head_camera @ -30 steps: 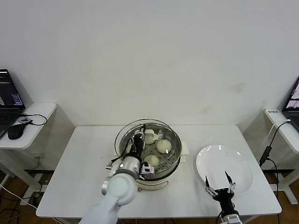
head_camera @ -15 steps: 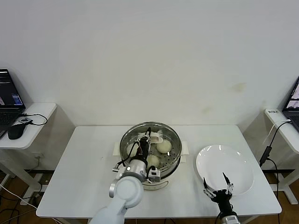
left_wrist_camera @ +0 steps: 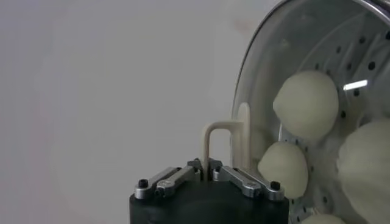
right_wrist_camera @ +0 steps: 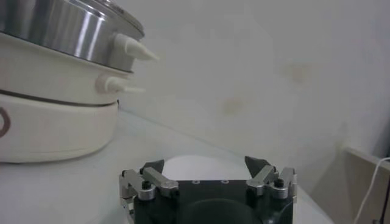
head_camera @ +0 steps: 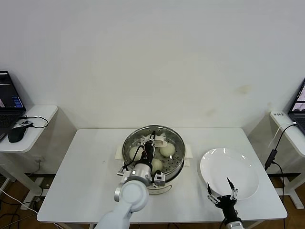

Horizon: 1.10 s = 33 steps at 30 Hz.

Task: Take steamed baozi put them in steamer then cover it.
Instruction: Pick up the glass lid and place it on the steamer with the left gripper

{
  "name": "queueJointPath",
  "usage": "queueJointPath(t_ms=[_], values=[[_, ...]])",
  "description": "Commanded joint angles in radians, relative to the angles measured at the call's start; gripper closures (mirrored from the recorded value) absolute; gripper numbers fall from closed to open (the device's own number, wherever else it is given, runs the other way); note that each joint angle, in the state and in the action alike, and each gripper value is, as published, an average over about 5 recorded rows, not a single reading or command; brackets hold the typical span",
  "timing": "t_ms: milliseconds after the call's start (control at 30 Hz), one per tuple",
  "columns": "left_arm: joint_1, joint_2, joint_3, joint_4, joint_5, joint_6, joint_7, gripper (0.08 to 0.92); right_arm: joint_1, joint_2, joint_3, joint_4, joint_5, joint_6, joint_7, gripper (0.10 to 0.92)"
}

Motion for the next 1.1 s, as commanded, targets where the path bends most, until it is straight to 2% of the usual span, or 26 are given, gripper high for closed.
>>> queueJointPath(t_ms=[33, 667, 833, 1100], values=[[0.002, -0.005, -0.004, 0.016, 0.009, -0.006, -0.002, 0.864, -0.001, -0.002, -0.001, -0.001, 0.0, 0.001, -0.002, 0.203], [0.026, -0.014, -0.005, -0.02, 0.013, -0.025, -0.01, 0.851, 0.0, 0.0, -0.007, -0.004, -0.005, 0.0, -0.005, 0.202], [0.062, 0.015, -0.014, -0.095, 0.003, -0.021, -0.002, 0.729, -0.001, 0.006, -0.01, -0.003, -0.013, -0.003, -0.006, 0.203], [0.227, 0.084, -0.056, -0.282, -0.037, -0.034, -0.033, 0.504, -0.005, 0.013, -0.018, 0.0, -0.025, -0.006, -0.006, 0.203]])
